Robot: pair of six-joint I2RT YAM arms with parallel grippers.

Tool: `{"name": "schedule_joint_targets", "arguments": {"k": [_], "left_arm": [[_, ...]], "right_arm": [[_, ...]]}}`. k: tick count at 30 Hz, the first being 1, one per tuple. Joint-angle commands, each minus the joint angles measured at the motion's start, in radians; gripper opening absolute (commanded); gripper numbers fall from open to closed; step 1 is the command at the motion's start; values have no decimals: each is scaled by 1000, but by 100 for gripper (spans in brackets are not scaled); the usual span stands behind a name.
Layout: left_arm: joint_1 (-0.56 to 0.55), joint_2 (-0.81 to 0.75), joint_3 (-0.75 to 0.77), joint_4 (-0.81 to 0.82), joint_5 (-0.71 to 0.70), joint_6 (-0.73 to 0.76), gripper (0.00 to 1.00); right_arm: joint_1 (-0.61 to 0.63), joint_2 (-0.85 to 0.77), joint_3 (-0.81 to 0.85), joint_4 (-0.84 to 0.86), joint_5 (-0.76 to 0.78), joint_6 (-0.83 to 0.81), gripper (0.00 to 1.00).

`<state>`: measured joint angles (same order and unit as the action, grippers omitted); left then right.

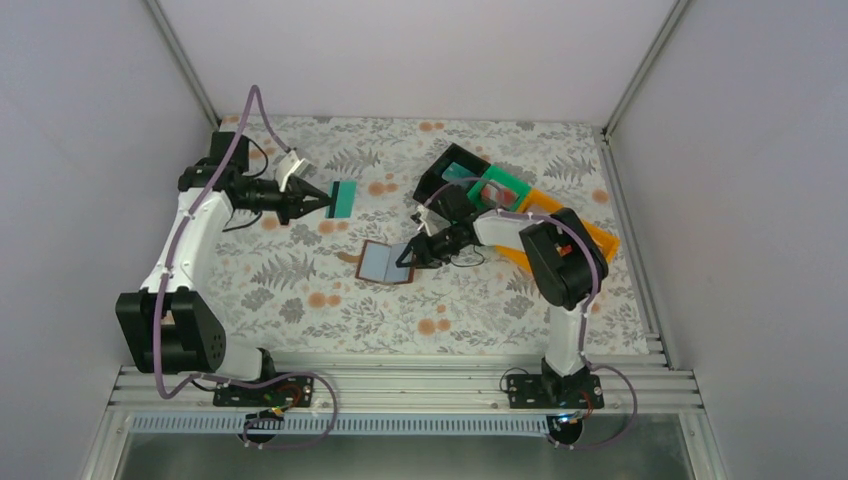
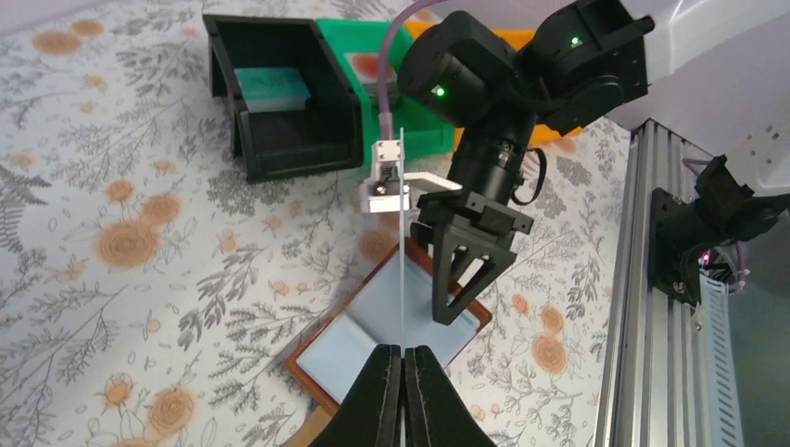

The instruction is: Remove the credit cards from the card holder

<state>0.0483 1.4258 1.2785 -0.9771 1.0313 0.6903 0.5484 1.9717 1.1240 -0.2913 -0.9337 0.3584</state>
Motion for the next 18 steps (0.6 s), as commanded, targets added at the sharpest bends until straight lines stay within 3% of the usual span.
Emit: {"name": "schedule_joint_targets", "arguments": {"k": [1, 4, 7, 11, 15, 18], "left_arm": [[4, -8, 45, -8, 75, -1, 2], [2, -5, 71, -32, 92, 5, 2], [2, 1, 108, -69, 132, 26, 2], [-6, 13, 175, -117, 197, 41, 2], [-21, 15, 235, -172, 270, 69, 2], [-36, 17, 280, -223, 324, 95, 2]], "right_arm": [[-29, -20, 45, -70, 58, -10, 45], [-77, -96, 29, -116, 170, -14, 54], [-92, -197, 69, -211, 385, -35, 61], [-60, -313, 175, -312, 604, -103, 63], [74, -514, 174, -94, 414, -208, 64], [145, -595, 133, 165, 317, -181, 67]]}}
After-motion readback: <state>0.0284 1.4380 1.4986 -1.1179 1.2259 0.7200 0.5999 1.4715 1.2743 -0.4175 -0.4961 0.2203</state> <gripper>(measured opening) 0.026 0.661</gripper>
